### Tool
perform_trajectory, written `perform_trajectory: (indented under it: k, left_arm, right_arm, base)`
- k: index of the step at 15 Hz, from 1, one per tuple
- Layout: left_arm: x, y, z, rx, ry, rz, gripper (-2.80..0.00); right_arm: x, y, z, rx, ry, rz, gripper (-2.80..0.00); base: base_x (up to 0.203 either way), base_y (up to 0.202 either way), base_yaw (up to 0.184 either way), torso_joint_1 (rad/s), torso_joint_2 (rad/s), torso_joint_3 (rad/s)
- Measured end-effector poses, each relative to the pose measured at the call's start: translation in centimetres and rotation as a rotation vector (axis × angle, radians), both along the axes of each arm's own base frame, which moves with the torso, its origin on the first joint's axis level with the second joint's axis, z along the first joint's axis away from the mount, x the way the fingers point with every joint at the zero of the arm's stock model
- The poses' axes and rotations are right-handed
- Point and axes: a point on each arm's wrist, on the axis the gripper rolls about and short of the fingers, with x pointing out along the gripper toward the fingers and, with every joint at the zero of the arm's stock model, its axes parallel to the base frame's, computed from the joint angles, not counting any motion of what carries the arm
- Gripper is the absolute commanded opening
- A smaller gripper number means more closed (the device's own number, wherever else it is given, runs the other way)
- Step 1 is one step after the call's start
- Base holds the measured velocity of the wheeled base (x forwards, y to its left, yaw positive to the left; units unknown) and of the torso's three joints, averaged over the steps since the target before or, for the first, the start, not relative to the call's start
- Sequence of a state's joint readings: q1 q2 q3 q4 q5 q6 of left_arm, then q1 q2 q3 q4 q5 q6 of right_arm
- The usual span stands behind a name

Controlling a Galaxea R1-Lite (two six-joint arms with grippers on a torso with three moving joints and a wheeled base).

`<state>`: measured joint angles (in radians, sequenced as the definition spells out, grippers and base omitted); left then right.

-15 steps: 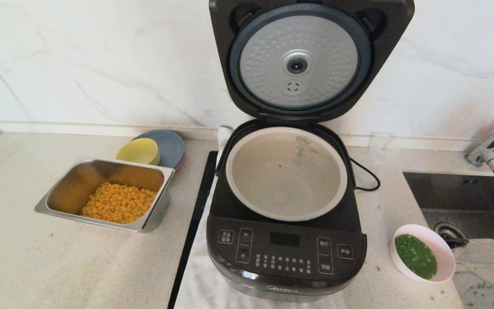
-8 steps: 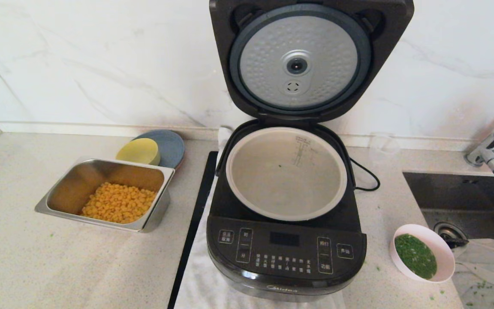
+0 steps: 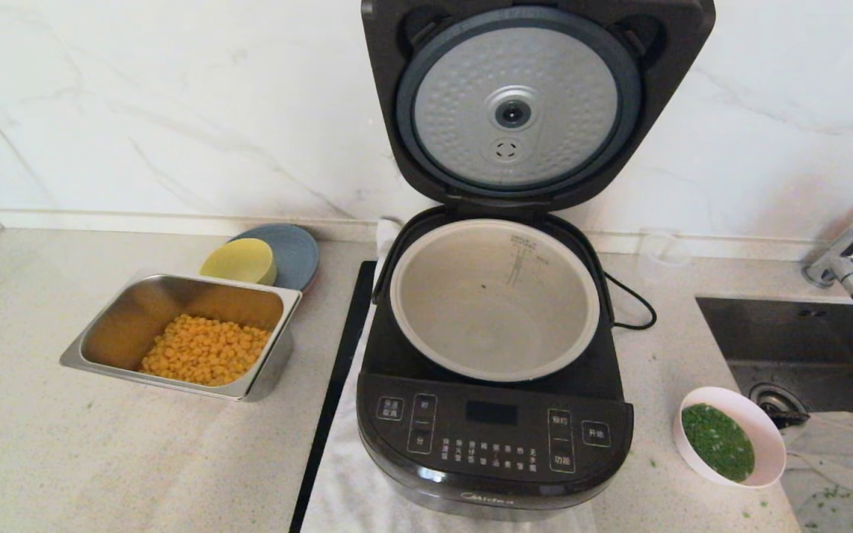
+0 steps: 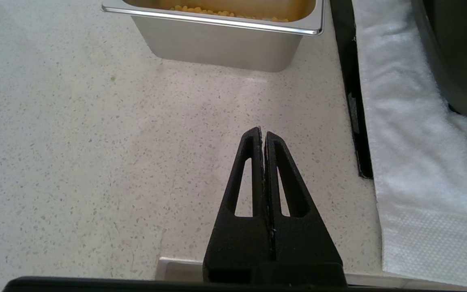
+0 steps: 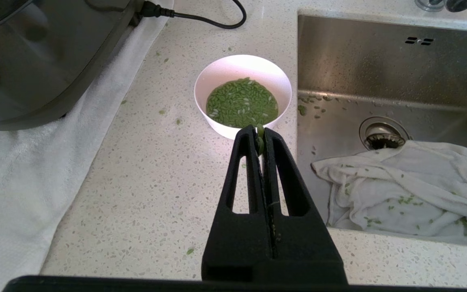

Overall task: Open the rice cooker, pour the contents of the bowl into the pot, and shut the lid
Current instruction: Turn on the tap

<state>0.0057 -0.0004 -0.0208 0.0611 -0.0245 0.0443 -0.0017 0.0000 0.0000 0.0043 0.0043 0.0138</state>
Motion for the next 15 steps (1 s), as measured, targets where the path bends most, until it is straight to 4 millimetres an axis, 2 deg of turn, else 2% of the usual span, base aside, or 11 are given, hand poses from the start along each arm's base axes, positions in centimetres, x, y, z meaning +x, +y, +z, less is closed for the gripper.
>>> perform_trajectory:
  k: [11,13,15]
  left_arm:
    - [0.0,0.0,0.0,-0.001,-0.001,0.0,-2.8]
    - [0.0,0.0,0.0,-0.001,-0.001,0.0,-2.8]
    - [0.0,0.0,0.0,-0.001,-0.001,0.0,-2.8]
  right_arm:
    - [0.0,0.0,0.0,-0.001,0.003,-0.009,-2.8]
    - [-0.5,-0.1,1.5,0.0,-0.021,-0.024,-2.8]
    - [-1.2,-0.1,5.3,0.013,-0.065,-0.025,-2.8]
  base:
    - [0.0,0.0,0.0,0.0,0.0,0.0]
    - [0.0,0.0,0.0,0.0,0.0,0.0]
    - [0.0,0.0,0.0,0.0,0.0,0.0]
